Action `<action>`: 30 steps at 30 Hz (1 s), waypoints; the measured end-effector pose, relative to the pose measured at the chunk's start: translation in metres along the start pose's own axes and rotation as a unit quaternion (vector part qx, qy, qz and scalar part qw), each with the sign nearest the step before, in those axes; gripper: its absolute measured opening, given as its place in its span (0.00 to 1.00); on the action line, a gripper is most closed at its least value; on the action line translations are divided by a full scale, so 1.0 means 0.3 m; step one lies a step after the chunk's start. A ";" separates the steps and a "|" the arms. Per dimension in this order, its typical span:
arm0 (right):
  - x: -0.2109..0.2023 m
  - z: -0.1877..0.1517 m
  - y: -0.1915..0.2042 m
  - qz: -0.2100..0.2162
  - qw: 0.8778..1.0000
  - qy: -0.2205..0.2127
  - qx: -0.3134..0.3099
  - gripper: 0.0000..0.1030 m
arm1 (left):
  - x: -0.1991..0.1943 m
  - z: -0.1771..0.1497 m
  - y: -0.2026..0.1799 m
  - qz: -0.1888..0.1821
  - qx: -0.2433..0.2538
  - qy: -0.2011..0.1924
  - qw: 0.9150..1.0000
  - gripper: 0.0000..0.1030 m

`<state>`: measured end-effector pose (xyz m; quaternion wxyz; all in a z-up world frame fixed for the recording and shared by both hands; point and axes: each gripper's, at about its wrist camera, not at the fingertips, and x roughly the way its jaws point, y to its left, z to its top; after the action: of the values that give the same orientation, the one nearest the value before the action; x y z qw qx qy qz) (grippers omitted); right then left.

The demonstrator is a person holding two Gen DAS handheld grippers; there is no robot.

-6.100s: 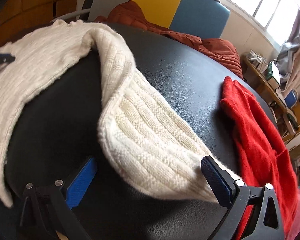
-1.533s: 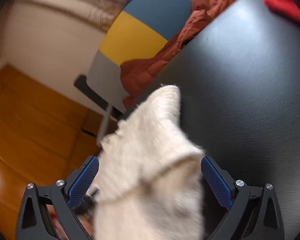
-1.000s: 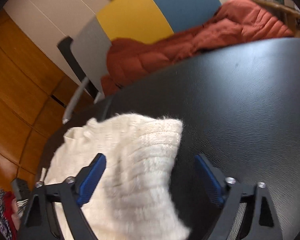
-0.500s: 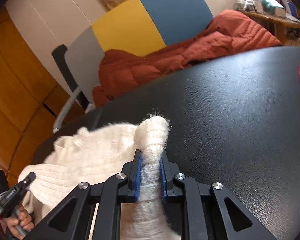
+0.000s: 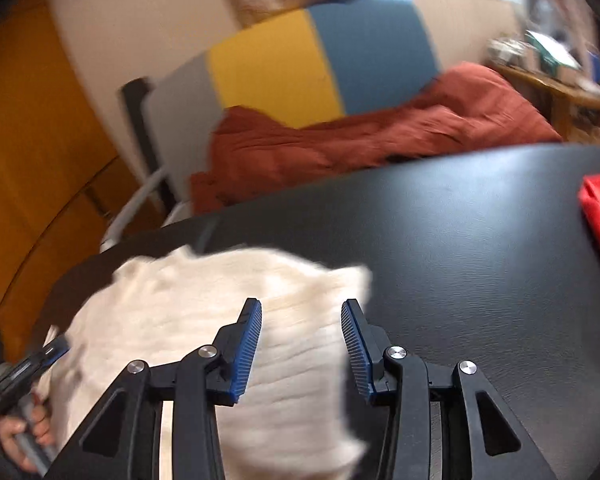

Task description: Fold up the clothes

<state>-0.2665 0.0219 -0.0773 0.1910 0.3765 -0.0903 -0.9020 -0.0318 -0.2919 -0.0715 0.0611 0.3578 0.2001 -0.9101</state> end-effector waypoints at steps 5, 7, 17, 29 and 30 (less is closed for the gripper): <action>0.070 -0.121 0.108 -0.027 0.996 0.057 -0.059 0.41 | 0.044 -0.048 -0.064 0.024 0.020 0.025 0.999 0.49; 0.085 -0.166 0.103 -0.055 0.994 0.062 -0.076 0.41 | 0.040 -0.061 -0.061 0.019 0.002 0.024 1.000 0.49; 0.064 -0.147 -0.068 -0.145 0.984 0.061 -0.087 0.90 | 0.121 -0.091 -0.264 0.045 -0.003 0.017 0.999 0.57; 0.034 -0.078 -0.138 -0.199 0.975 0.061 -0.075 0.99 | 0.108 -0.106 -0.245 -0.020 -0.032 0.015 0.999 0.58; 0.016 -0.060 -0.111 -0.214 0.971 0.050 -0.094 0.99 | 0.102 -0.113 -0.240 -0.026 -0.035 0.019 0.999 0.58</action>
<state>-0.2661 0.0500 -0.1032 0.0321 0.4119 0.0878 -0.9064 -0.0514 -0.2114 -0.0916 0.0462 0.3676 0.2418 -0.8968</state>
